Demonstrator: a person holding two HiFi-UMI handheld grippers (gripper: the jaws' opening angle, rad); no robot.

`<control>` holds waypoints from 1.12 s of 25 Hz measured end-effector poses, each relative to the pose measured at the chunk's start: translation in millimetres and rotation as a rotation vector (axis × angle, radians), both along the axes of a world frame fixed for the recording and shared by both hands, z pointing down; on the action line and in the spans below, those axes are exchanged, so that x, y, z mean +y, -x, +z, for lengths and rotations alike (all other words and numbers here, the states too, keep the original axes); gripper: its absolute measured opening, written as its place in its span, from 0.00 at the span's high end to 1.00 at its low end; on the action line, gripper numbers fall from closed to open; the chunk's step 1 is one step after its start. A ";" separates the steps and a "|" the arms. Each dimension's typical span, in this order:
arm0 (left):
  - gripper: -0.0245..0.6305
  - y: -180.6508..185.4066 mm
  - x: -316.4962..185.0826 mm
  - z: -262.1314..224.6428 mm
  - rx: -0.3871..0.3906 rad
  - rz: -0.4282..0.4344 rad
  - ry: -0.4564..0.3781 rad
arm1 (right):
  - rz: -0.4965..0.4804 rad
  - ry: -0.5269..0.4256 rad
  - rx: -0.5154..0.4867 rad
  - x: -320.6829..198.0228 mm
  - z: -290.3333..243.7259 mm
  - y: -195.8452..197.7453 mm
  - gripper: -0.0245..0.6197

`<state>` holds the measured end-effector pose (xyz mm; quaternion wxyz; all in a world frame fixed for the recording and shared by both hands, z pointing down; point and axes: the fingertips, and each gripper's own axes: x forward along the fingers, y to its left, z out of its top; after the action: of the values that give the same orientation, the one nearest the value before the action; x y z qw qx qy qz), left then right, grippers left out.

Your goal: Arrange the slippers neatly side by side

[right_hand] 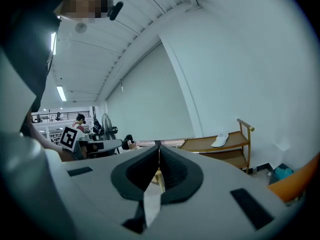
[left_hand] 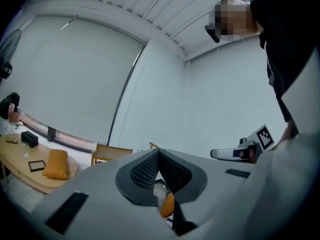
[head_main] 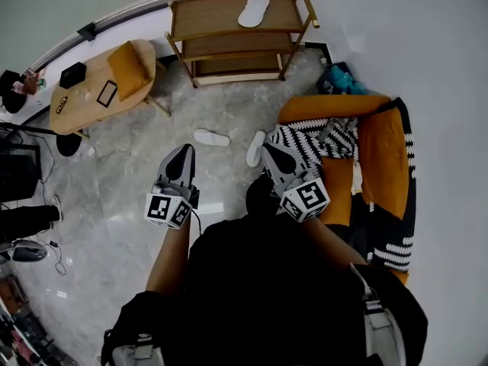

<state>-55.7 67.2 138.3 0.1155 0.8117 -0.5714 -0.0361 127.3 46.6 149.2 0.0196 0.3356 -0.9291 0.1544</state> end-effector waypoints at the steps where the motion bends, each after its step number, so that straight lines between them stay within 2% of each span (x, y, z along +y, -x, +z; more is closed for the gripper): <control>1: 0.94 -0.5 -13.8 1.8 0.001 -0.018 0.010 | -0.019 -0.002 -0.001 -18.0 1.7 -2.8 0.91; 3: 0.94 -0.9 -41.6 9.4 -0.014 -0.047 0.030 | -0.035 -0.010 0.010 -55.2 8.8 -8.9 0.91; 7: 0.94 11.7 -77.7 28.3 -0.049 -0.109 0.074 | 0.004 0.029 0.048 -113.0 36.3 -19.9 0.91; 10: 0.94 32.2 -101.4 51.1 -0.013 -0.160 0.114 | 0.013 0.073 0.055 -143.1 65.4 -19.6 0.91; 13: 0.94 50.6 -120.4 91.6 0.012 -0.157 0.156 | 0.011 0.127 0.064 -160.6 99.0 -10.1 0.91; 16: 0.94 72.8 -138.7 144.7 0.061 -0.151 0.229 | 0.011 0.176 0.079 -169.9 132.6 10.0 0.91; 18: 0.94 90.7 -145.6 186.9 0.121 -0.174 0.296 | 0.010 0.188 0.104 -175.7 151.9 25.1 0.91; 20: 0.94 105.3 -145.2 235.0 0.145 -0.196 0.374 | 0.020 0.196 0.130 -180.4 172.4 36.6 0.91; 23: 0.94 131.4 -139.3 309.1 0.183 -0.251 0.503 | 0.076 0.244 0.145 -177.1 210.4 50.5 0.91; 26: 0.94 160.0 -133.8 378.4 0.257 -0.327 0.623 | 0.100 0.299 0.170 -167.7 253.3 65.9 0.91; 28: 0.93 167.5 -136.6 423.8 0.317 -0.344 0.699 | 0.100 0.329 0.189 -169.5 284.4 71.6 0.91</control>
<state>-223.2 -69.4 562.1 0.4627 0.6010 -0.6515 0.0169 55.6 -122.9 433.6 0.1535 0.3865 -0.8675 0.2730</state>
